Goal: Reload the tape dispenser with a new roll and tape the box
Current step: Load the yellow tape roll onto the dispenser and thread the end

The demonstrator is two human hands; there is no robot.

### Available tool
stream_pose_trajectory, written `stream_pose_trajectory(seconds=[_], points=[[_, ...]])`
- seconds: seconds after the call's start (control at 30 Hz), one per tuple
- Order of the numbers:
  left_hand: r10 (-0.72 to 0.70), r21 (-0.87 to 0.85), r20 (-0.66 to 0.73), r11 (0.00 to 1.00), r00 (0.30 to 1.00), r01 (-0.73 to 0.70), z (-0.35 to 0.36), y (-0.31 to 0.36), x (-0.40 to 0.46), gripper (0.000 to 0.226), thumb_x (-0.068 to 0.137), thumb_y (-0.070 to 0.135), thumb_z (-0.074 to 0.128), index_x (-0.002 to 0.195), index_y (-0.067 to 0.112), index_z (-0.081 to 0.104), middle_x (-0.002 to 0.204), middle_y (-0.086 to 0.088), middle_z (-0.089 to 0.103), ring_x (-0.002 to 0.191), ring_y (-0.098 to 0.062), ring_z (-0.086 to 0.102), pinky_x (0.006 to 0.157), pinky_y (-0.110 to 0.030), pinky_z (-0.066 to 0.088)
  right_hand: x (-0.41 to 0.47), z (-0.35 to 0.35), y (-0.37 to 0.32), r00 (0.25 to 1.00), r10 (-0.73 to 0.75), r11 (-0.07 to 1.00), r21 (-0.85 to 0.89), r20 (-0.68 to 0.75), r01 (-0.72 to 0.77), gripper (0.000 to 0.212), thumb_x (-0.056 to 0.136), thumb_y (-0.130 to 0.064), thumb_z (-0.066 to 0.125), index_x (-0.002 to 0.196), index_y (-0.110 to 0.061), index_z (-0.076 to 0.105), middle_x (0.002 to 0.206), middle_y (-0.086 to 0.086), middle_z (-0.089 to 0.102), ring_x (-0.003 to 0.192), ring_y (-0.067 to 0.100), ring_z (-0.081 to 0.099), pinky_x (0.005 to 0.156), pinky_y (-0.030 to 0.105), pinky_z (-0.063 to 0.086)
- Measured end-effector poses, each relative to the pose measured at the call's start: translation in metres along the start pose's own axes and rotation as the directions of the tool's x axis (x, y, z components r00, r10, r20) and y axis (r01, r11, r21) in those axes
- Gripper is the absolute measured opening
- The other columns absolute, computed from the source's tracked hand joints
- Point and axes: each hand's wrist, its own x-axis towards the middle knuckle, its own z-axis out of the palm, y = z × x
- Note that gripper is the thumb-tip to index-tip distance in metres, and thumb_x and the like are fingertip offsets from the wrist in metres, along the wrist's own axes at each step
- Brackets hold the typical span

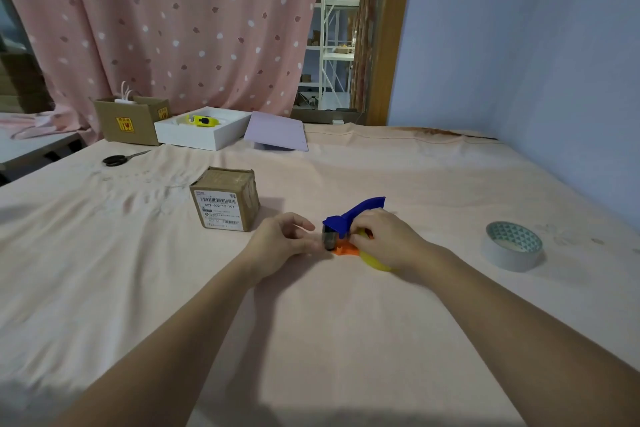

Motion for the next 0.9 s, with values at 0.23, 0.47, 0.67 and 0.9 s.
stream_pose_trajectory(seconds=[0.23,0.47,0.67,0.9], points=[[-0.033,0.078,0.057,0.997,0.998,0.029,-0.007,-0.001,0.001,0.012,0.077,0.010,0.088,0.081,0.020,0.081,0.082,-0.008,0.078,0.075,-0.012,0.066,0.078,-0.032,0.053,0.001,-0.001,-0.004,1.000,0.023,1.000,-0.016,-0.004,-0.024,0.012,0.088,-0.027,0.057,0.086,-0.023,0.068,0.088,-0.007,0.069,0.082,0.015,0.061,0.076,0.043,0.052],[-0.048,-0.025,0.100,0.998,0.994,0.050,-0.011,0.001,-0.003,0.008,0.093,0.008,0.073,0.097,0.013,0.077,0.085,-0.011,0.074,0.077,-0.015,0.064,0.078,-0.026,0.052,0.003,0.002,-0.004,0.998,0.065,0.997,-0.030,-0.014,-0.066,0.010,0.087,-0.032,0.055,0.086,-0.029,0.065,0.087,-0.009,0.068,0.077,0.013,0.062,0.071,0.040,0.054],[0.011,0.213,-0.130,0.977,0.991,0.017,-0.017,0.010,-0.006,0.012,0.095,0.020,0.070,0.107,0.020,0.073,0.087,0.002,0.075,0.070,-0.010,0.071,0.076,-0.028,0.060,0.006,0.003,-0.010,0.994,0.105,0.992,-0.061,-0.043,-0.108,0.010,0.086,-0.029,0.054,0.082,-0.027,0.064,0.083,-0.008,0.066,0.074,0.014,0.061,0.065,0.038,0.053],[0.674,0.694,-0.413,0.668,0.612,-0.267,-0.059,0.050,-0.027,0.023,0.087,0.028,0.069,0.109,0.019,0.068,0.106,0.001,0.066,0.099,-0.026,0.058,0.085,-0.041,0.049,0.003,-0.002,-0.013,0.994,0.112,0.991,-0.071,-0.018,-0.113,0.007,0.081,-0.030,0.054,0.079,-0.029,0.061,0.082,-0.008,0.064,0.072,0.015,0.060,0.059,0.033,0.046]])
